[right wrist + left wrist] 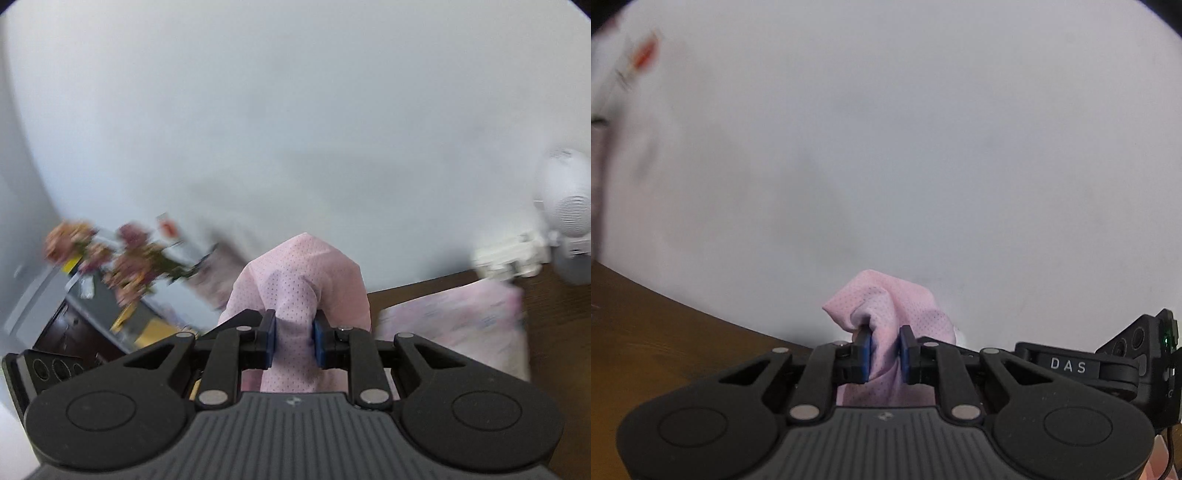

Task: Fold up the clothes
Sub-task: 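Carry the pink bundle with the right gripper to the clothes stack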

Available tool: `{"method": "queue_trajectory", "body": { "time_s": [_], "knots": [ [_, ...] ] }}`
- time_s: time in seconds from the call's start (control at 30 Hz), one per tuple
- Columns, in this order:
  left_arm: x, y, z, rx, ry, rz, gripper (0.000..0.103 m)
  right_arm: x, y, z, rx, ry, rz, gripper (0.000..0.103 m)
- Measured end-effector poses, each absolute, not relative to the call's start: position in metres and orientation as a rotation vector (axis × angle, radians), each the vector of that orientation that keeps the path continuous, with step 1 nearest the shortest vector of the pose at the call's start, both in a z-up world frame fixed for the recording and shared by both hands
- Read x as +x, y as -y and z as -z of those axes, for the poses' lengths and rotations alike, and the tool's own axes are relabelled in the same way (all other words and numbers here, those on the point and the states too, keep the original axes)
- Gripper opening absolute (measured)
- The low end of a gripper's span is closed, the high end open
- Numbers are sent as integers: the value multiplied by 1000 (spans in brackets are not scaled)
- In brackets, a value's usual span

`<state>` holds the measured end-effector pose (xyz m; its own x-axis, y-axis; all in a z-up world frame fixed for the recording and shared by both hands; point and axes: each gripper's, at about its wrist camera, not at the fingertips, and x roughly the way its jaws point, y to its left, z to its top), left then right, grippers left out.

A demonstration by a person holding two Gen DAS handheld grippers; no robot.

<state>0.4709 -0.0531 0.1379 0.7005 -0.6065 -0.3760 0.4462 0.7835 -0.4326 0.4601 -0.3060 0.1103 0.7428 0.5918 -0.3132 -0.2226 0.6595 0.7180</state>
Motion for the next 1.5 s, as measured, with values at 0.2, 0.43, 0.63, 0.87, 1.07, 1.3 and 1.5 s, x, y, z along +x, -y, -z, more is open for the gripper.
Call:
{"method": "queue_trajectory", "body": {
  "time_s": [0.2, 0.43, 0.63, 0.87, 1.07, 1.3, 1.5],
  "knots": [
    [511, 86, -95, -297, -620, 628, 13, 485, 354, -56, 760, -643, -413, 19],
    [510, 77, -74, -328, -635, 622, 15, 483, 356, -26, 770, -654, -418, 27],
    [489, 60, -84, -365, -547, 635, 56, 463, 367, -44, 723, -572, -373, 50],
    [476, 79, -86, -231, -538, 581, 13, 451, 328, -84, 466, -452, -305, 33],
    [474, 102, -77, -103, -586, 528, 14, 468, 292, -67, 301, -532, -229, 24],
    [484, 131, -76, -6, -638, 482, 14, 474, 287, -63, 270, -606, -227, 24],
    [459, 109, -106, -24, -618, 450, 56, 457, 295, -97, 287, -586, -226, 47]
  ]
}}
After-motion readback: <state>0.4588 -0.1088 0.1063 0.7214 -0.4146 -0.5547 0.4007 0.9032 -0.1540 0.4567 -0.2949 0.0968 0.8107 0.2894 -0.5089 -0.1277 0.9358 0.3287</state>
